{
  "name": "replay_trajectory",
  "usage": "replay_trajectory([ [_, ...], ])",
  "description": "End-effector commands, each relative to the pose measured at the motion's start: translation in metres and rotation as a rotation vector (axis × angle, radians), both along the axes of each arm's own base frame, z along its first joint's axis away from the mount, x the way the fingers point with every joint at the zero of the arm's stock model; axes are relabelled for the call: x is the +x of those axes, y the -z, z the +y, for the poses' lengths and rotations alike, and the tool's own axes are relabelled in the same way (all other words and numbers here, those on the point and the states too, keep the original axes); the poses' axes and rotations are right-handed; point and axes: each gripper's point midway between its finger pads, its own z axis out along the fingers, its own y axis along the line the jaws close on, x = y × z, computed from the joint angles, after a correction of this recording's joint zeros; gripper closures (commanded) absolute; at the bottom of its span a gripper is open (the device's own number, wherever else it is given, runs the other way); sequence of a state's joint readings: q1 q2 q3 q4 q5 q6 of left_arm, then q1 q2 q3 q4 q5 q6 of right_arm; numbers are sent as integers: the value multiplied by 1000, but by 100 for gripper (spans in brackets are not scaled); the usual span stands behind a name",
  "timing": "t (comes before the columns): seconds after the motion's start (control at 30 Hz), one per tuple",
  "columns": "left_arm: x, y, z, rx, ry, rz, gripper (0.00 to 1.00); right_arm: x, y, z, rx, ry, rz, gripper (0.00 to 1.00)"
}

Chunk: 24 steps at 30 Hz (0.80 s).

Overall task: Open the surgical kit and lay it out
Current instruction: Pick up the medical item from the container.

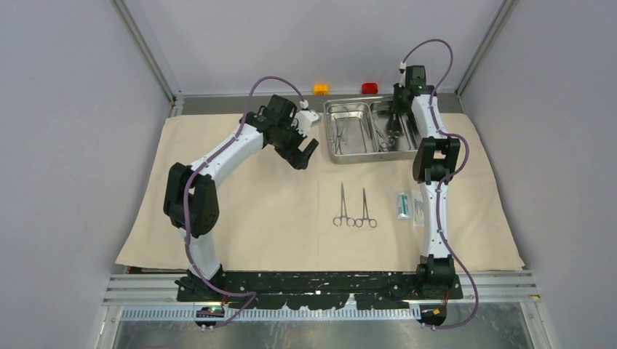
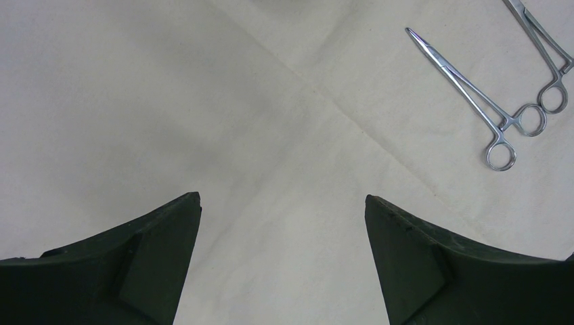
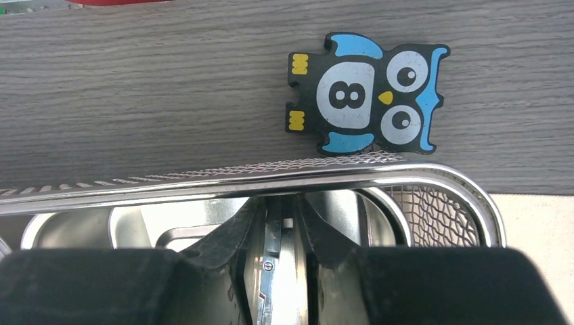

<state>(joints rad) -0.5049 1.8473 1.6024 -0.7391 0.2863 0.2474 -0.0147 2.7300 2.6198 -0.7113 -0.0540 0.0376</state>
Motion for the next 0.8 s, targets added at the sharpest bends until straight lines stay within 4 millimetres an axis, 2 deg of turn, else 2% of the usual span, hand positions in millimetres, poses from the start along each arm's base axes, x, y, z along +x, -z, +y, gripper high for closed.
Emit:
replay_trajectory([
  [0.0,7,-16,-4,-9,16,-48,6,-2,14,2,-1,7,26,75],
  [0.2,5,-16,-3,-5,20,-50,6,-5,17,-3,-34,11,42,83],
  [0.33,4,-17,-1,-1,23,-52,6,-5,10,-4,-37,13,32,89],
  [0.5,5,-17,-1,1,23,-53,6,0,-15,-3,-30,22,-15,95],
  [0.6,5,-17,-2,0,23,-52,6,2,-38,-3,-19,29,-52,99],
  [0.77,8,-19,-6,-15,21,-49,6,3,-72,0,0,32,-106,100],
])
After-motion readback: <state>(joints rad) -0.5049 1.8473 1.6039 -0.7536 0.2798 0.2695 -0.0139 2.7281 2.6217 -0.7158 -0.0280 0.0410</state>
